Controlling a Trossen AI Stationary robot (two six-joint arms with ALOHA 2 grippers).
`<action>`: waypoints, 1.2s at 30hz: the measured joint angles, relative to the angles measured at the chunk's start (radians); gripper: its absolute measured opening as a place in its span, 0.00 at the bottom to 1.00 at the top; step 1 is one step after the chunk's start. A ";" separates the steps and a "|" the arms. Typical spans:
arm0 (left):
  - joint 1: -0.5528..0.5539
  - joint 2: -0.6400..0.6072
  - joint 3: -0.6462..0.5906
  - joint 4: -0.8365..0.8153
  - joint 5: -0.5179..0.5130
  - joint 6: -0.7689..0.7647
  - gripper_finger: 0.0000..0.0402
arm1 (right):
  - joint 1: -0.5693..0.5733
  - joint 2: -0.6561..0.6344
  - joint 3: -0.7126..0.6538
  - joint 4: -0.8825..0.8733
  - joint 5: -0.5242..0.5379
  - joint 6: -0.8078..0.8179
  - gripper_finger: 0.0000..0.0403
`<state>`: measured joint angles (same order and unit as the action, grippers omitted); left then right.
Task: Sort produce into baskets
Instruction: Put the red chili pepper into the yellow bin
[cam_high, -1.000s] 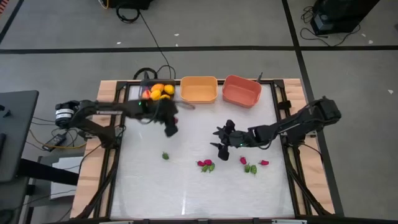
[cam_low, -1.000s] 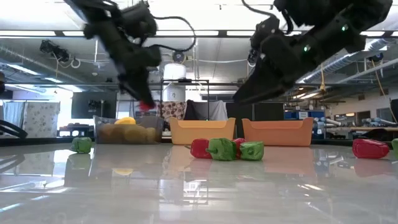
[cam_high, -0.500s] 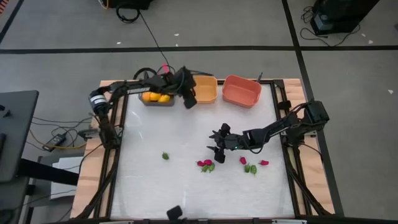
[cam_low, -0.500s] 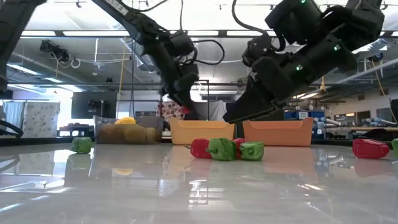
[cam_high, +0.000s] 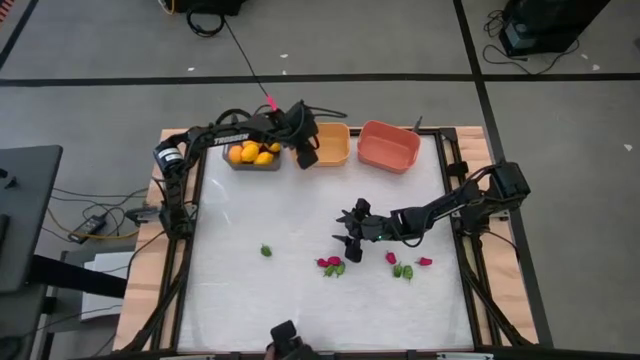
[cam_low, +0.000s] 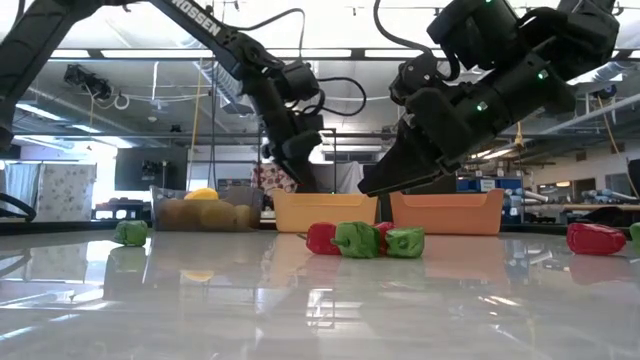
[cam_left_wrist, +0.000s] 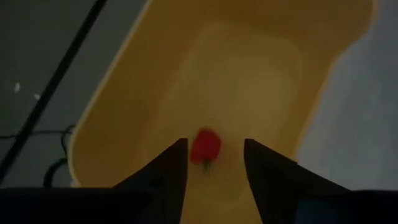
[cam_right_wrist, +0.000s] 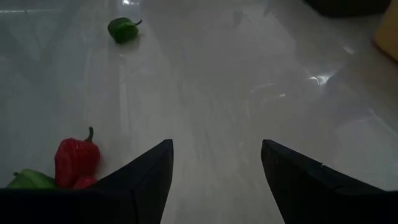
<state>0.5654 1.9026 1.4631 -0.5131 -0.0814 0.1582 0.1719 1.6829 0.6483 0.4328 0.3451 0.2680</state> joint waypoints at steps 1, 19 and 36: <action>-0.003 0.000 0.000 -0.012 -0.001 -0.008 0.45 | 0.000 0.000 0.000 0.000 0.000 0.000 0.63; -0.271 -0.171 -0.021 -0.460 0.010 0.042 0.41 | 0.006 0.000 0.000 0.000 -0.001 0.001 0.63; -0.732 -0.183 -0.244 -0.478 0.016 -0.154 0.41 | 0.010 -0.001 0.000 0.002 -0.003 0.001 0.63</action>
<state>-0.1663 1.7195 1.2193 -0.9914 -0.0654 0.0045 0.1818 1.6821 0.6483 0.4347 0.3420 0.2691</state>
